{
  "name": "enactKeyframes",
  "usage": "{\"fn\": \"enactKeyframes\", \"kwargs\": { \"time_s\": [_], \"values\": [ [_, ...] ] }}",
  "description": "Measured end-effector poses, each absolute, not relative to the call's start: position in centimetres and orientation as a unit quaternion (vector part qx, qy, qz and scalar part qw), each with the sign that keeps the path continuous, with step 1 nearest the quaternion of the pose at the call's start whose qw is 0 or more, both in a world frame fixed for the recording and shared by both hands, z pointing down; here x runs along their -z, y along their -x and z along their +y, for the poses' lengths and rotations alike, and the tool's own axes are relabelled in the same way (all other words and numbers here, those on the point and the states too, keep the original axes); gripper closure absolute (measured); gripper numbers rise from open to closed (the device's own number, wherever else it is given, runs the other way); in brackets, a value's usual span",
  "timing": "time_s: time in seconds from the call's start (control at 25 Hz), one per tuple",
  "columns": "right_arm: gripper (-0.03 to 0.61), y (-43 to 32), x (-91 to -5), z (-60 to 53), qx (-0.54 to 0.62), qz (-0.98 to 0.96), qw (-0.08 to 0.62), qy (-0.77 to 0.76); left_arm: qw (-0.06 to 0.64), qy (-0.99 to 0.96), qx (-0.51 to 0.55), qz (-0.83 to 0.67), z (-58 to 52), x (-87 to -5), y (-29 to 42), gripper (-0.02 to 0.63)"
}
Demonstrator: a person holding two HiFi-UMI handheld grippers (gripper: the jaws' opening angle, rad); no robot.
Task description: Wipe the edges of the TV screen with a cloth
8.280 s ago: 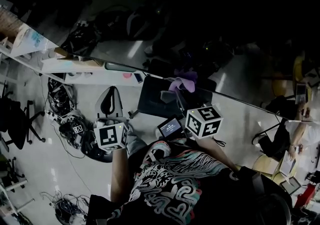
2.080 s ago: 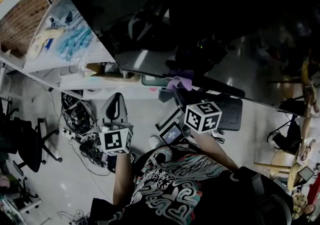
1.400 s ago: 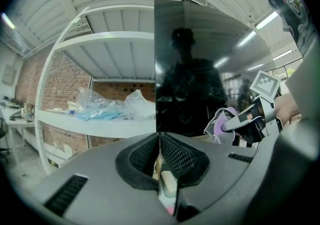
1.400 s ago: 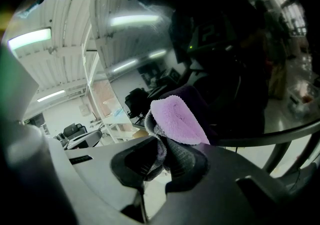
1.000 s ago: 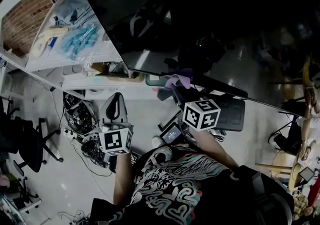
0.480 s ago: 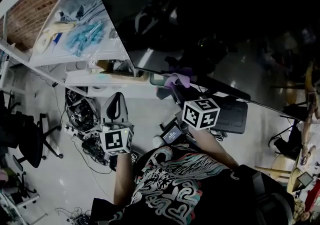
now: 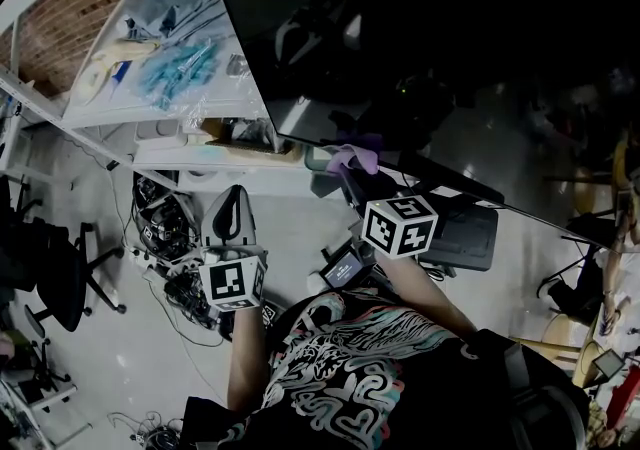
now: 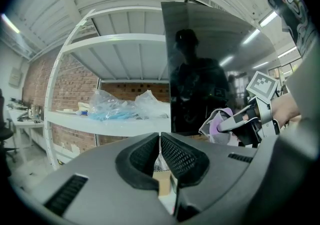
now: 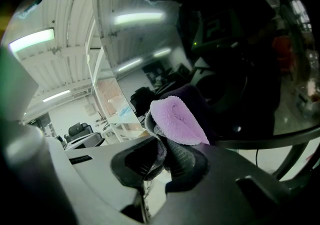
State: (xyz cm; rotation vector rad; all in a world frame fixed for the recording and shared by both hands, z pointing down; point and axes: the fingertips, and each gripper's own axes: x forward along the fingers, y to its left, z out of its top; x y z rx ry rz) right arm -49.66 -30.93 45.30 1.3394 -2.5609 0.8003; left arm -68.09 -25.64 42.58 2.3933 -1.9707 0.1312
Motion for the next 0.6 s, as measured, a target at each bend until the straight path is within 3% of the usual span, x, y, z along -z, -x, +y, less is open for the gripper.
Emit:
{"fn": "enactKeyframes", "kwargs": {
  "time_s": [0.6],
  "values": [
    [0.509, 51.5, -45.2, -31.3, -0.272, -0.856, 0.069, -0.434, 0.021, -0.767, -0.041, -0.64, -25.4, -42.8, 68.8, 0.588]
  ]
}}
